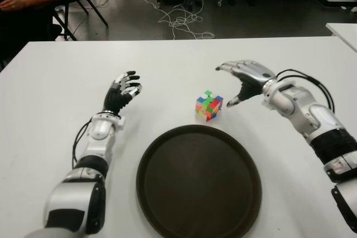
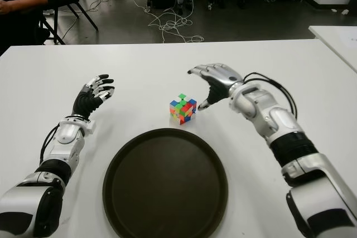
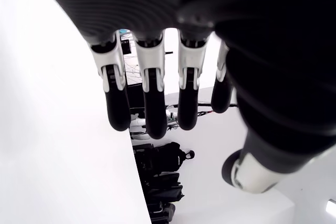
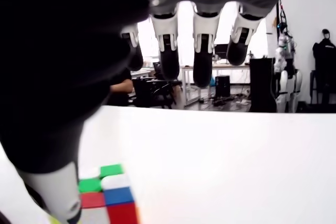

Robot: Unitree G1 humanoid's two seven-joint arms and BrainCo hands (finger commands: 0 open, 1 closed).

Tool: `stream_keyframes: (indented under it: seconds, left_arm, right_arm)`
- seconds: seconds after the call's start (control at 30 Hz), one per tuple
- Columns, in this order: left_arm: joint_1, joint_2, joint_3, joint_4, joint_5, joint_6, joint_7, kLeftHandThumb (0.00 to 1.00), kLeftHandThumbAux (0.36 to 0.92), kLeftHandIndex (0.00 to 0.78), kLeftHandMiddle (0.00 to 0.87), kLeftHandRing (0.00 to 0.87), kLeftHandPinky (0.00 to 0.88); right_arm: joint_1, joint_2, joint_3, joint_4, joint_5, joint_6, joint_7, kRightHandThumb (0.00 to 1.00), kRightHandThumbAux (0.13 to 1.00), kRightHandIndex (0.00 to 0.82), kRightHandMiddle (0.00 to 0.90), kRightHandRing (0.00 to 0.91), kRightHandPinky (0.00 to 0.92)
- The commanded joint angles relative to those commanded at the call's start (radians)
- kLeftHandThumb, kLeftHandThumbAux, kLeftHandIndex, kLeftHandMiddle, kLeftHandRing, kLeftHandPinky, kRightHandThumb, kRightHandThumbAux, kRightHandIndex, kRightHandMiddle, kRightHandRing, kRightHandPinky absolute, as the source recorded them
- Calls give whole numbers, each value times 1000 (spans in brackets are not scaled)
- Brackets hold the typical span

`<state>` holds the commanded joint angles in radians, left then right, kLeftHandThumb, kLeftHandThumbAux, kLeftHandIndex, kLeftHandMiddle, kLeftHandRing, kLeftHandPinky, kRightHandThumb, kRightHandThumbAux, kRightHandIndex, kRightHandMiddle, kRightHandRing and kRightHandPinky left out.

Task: Pick up the Rubik's Cube and put it in the plate

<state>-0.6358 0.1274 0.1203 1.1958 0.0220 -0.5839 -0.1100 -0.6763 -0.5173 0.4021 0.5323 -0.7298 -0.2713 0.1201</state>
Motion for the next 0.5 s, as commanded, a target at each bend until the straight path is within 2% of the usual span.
stream_keyframes:
  seconds: [0.5]
  left_arm:
    - [1,2,-1,3,-1,-7,-5,159,723,208,254,262,280]
  right_arm:
    - [-30,26,11,72,13,-61,-11,0,769,138,174,165,116]
